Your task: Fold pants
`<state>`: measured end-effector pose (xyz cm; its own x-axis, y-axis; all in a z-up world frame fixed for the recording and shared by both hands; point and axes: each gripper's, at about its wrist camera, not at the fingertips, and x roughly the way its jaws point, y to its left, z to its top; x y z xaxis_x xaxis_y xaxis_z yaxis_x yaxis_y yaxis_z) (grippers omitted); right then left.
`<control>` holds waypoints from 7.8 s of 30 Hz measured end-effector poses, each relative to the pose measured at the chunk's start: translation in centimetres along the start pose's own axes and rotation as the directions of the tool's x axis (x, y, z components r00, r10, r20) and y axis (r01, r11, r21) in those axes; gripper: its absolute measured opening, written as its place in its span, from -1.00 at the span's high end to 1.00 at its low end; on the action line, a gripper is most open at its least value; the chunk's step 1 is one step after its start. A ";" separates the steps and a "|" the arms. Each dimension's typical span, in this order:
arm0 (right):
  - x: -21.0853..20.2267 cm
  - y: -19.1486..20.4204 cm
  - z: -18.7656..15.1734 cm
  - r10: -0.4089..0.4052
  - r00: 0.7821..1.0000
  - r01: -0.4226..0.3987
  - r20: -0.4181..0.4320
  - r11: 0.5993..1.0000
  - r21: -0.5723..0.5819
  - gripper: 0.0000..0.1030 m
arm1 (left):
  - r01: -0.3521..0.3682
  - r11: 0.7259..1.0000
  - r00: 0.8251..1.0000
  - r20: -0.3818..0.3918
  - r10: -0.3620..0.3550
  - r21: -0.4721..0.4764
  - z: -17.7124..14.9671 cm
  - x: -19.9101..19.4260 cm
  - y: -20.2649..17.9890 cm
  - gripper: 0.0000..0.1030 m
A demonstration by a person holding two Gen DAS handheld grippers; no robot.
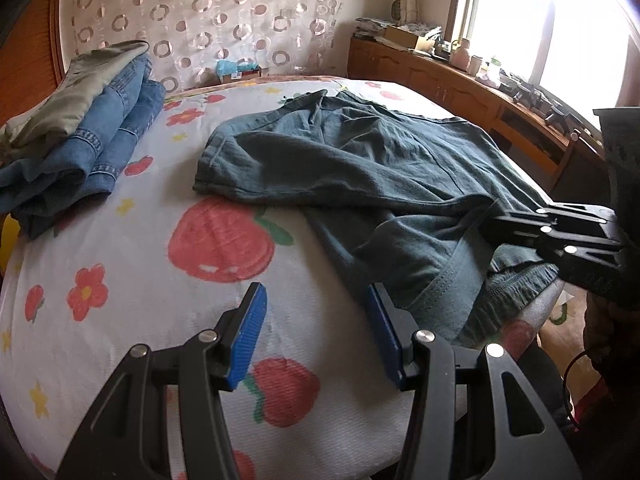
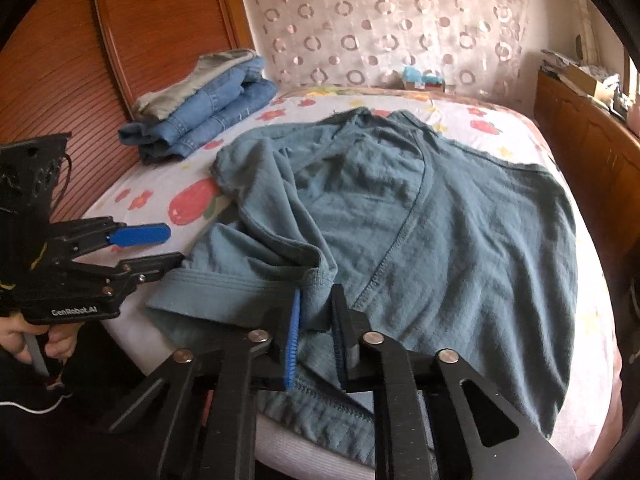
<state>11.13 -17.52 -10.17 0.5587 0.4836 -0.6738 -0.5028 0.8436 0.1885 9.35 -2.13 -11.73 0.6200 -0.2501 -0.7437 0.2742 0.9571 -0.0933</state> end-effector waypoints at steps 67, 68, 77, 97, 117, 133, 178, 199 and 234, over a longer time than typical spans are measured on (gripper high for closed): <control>-10.1 -7.8 -5.6 -0.174 0.983 0.162 0.065 0.973 0.163 0.29 | 0.100 0.991 0.995 0.009 -0.101 0.087 3.4 1.0 -7.0 0.01; -10.1 -7.7 -5.3 -0.174 0.982 0.162 0.068 0.974 0.159 0.28 | 0.098 0.992 0.995 0.016 -0.099 0.081 3.4 0.8 -6.8 0.01; -8.2 -5.7 -1.8 -0.124 0.988 0.116 0.096 0.989 0.089 0.27 | 0.057 0.998 0.995 0.077 -0.059 0.031 3.9 -1.2 -3.8 0.01; -0.1 -1.8 4.6 0.019 1.000 -0.019 0.013 0.999 -0.039 0.07 | 0.005 0.999 0.990 0.144 0.000 -0.036 4.0 -3.0 -0.2 0.01; 7.3 0.7 6.7 -0.032 0.992 0.014 -0.122 0.989 -0.146 0.07 | -0.004 0.999 0.990 0.139 0.011 -0.054 3.1 -2.6 0.7 0.01; 2.1 -4.2 9.8 -0.076 0.997 0.076 0.008 0.994 -0.075 0.89 | 0.011 1.000 0.992 0.123 -0.008 -0.021 2.7 -2.1 -0.7 0.01; -0.1 -18.8 6.9 -0.230 0.970 0.239 -0.079 0.963 0.122 0.05 | 0.056 0.997 0.996 0.069 -0.060 0.062 3.0 -0.3 -4.4 0.01; -3.1 -19.3 5.4 -0.308 0.950 0.314 -0.060 0.937 0.153 0.59 | 0.066 0.994 0.997 0.043 -0.070 0.086 2.5 0.4 -5.7 0.01; -9.1 -9.9 -4.9 -0.156 0.988 0.156 -0.010 0.973 0.168 0.29 | 0.123 0.980 0.992 -0.014 -0.123 0.155 1.9 0.8 -8.7 0.01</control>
<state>7.77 -31.41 -9.45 0.6237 0.3433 -0.7022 -0.2913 0.9358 0.1987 8.88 -10.94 -10.24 0.5711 -0.3635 -0.7360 0.4593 0.8846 -0.0805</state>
